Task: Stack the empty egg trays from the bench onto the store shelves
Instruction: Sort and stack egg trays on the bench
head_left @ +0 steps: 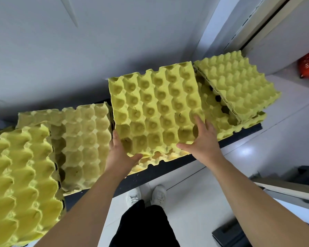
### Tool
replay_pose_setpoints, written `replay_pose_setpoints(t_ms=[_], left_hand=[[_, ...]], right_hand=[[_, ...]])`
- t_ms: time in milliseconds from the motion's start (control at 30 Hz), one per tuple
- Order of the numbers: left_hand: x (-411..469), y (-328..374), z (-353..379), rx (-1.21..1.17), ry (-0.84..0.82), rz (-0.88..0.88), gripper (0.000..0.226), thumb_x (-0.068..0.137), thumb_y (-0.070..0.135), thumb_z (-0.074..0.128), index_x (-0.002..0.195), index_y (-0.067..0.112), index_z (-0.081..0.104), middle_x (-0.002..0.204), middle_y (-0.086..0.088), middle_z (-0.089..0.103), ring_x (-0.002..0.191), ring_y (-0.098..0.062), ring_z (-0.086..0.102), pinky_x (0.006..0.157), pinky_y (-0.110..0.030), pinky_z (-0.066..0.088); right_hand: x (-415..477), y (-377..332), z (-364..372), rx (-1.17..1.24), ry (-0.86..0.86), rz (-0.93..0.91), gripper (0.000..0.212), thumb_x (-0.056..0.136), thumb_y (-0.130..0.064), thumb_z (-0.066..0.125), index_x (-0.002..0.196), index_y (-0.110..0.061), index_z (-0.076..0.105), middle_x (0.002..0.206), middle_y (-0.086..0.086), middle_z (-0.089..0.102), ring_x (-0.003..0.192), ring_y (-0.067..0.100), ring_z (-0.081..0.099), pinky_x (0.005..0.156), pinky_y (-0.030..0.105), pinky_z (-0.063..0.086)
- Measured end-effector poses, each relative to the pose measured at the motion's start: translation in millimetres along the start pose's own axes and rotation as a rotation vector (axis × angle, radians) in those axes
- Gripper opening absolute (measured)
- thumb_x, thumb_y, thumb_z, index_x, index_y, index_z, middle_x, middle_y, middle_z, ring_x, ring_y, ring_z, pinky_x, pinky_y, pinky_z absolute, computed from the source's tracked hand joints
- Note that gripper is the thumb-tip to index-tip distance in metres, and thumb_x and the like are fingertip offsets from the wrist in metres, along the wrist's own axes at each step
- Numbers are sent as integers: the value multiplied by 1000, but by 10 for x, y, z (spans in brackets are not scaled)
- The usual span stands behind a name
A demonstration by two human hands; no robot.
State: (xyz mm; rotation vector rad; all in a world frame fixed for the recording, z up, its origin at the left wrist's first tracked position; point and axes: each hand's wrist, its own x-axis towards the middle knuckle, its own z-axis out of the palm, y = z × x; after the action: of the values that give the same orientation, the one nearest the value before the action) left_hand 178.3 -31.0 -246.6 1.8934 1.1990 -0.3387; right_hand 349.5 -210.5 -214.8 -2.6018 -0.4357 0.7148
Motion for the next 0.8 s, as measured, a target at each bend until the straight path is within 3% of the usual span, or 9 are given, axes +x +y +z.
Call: replay_pose_setpoints(t_ms=[133, 267, 367, 533, 667, 800], left_hand=[[-127, 73, -109, -2, 48, 58, 117, 77, 37, 78, 152, 26, -11, 156, -9, 22, 130, -31, 43, 92, -39, 46], [-211, 170, -216, -44, 99, 72, 114, 77, 35, 78, 154, 24, -6, 154, -8, 25, 129, -29, 44, 79, -27, 47], [-278, 261, -276, -75, 147, 88, 116, 74, 36, 80, 154, 22, -2, 151, -6, 26, 129, -27, 44, 93, -35, 43], [-368, 399, -337, -168, 182, 90, 119, 70, 31, 84, 154, 23, 0, 152, -6, 21, 133, -26, 38, 106, -39, 35], [-526, 480, -391, -211, 218, 107, 116, 72, 29, 83, 154, 23, 2, 153, -7, 20, 136, -25, 34, 108, -40, 32], [-768, 552, -495, -237, 266, 123, 115, 72, 29, 83, 154, 23, 2, 153, -9, 19, 131, -20, 37, 109, -37, 30]], right_hand=[[9, -59, -78, 52, 33, -2, 108, 58, -49, 84, 145, -34, 22, 154, 10, 17, 141, 28, 15, 109, 51, 31], [-3, -82, -153, 122, 20, -5, 109, 55, -52, 84, 144, -35, 25, 151, 7, 23, 138, 27, 27, 105, 50, 37], [-16, -124, -224, 165, 6, -5, 108, 54, -51, 84, 144, -35, 26, 150, 5, 24, 136, 24, 31, 106, 48, 37], [-53, -179, -373, 215, -6, -28, 103, 56, -51, 84, 143, -33, 32, 151, 5, 24, 136, 23, 32, 107, 45, 36], [-113, -255, -567, 263, 9, -74, 102, 56, -50, 85, 142, -32, 33, 148, 2, 31, 133, 21, 35, 107, 45, 34], [-207, -352, -752, 245, -6, -142, 101, 56, -52, 83, 143, -30, 35, 150, 3, 25, 136, 22, 31, 108, 46, 29]])
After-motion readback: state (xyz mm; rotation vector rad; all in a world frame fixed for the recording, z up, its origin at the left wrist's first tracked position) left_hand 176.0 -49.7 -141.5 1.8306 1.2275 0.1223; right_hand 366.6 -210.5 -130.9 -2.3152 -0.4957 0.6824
